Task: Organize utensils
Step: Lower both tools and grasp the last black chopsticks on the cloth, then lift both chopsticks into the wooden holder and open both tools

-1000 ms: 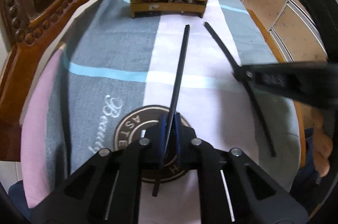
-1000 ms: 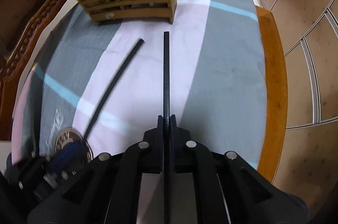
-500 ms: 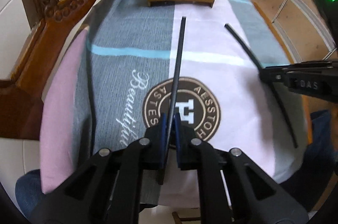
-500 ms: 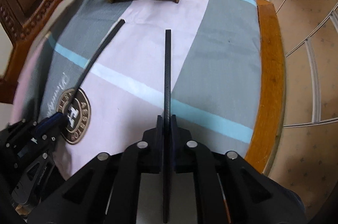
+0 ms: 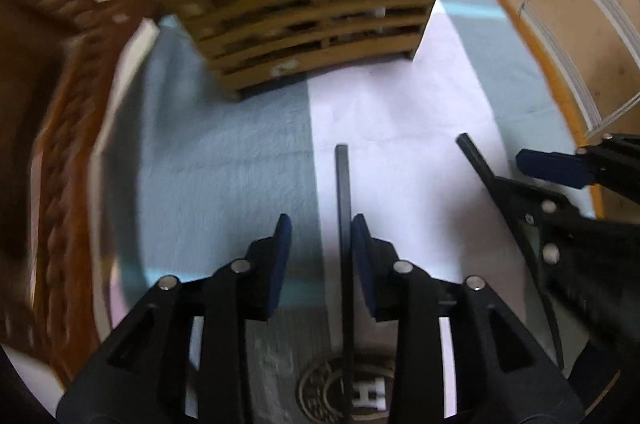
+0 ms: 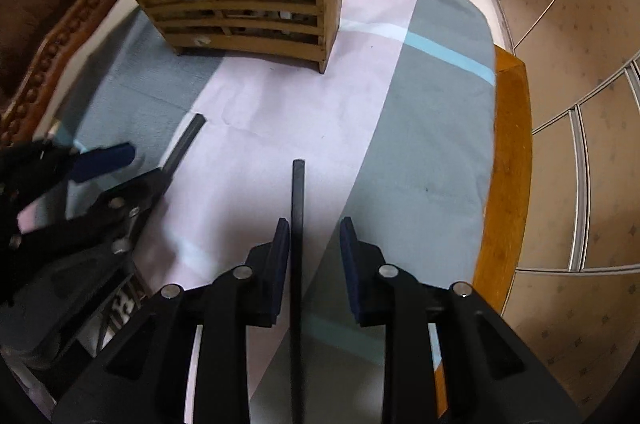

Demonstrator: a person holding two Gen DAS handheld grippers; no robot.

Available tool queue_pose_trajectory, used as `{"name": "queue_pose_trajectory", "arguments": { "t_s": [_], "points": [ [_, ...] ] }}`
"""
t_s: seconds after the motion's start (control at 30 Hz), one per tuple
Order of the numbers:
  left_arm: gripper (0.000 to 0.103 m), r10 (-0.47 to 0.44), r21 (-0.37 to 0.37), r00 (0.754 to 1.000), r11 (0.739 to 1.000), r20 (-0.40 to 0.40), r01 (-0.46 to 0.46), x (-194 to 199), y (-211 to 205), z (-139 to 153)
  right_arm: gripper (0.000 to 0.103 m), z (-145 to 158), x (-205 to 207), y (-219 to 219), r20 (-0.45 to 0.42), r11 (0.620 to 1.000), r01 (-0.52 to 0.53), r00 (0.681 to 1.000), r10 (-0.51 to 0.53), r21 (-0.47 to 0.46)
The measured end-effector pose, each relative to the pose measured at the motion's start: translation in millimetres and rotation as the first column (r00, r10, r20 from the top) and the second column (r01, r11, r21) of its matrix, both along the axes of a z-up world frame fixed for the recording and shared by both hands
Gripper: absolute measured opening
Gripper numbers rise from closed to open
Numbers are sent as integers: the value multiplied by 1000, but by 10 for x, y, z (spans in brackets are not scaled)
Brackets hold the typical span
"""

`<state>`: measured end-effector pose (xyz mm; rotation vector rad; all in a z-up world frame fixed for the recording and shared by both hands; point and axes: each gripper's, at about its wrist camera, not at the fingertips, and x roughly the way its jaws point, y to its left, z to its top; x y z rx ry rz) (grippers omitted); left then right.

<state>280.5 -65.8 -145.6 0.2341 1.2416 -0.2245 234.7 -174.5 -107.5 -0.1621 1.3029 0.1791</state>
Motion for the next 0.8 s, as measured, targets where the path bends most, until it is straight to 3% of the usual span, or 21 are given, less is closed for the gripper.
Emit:
{"name": "queue_pose_trajectory", "arguments": {
  "t_s": [0.13, 0.33, 0.47, 0.57, 0.8],
  "points": [
    [38, -43, 47, 998, 998, -48, 45, 220, -69, 24, 26, -63, 134, 103, -37, 997, -54, 998, 53, -46],
    [39, -43, -8, 991, 999, -125, 42, 403, 16, 44, 26, -139, 296, 246, -86, 991, -102, 992, 94, -83],
    [31, -48, -37, 987, 998, -152, 43, 466, 54, 95, 20, -139, 334, 288, -107, 990, -111, 989, 102, -84],
    [11, -51, -47, 987, 998, -155, 44, 447, 56, 128, 8, -115, 350, 374, -105, 991, -112, 989, 104, -71],
    [8, -17, -119, 996, 993, -86, 7, 262, 219, 346, 7, 96, 283, 283, -27, 998, -54, 998, 54, 15]
  ]
}}
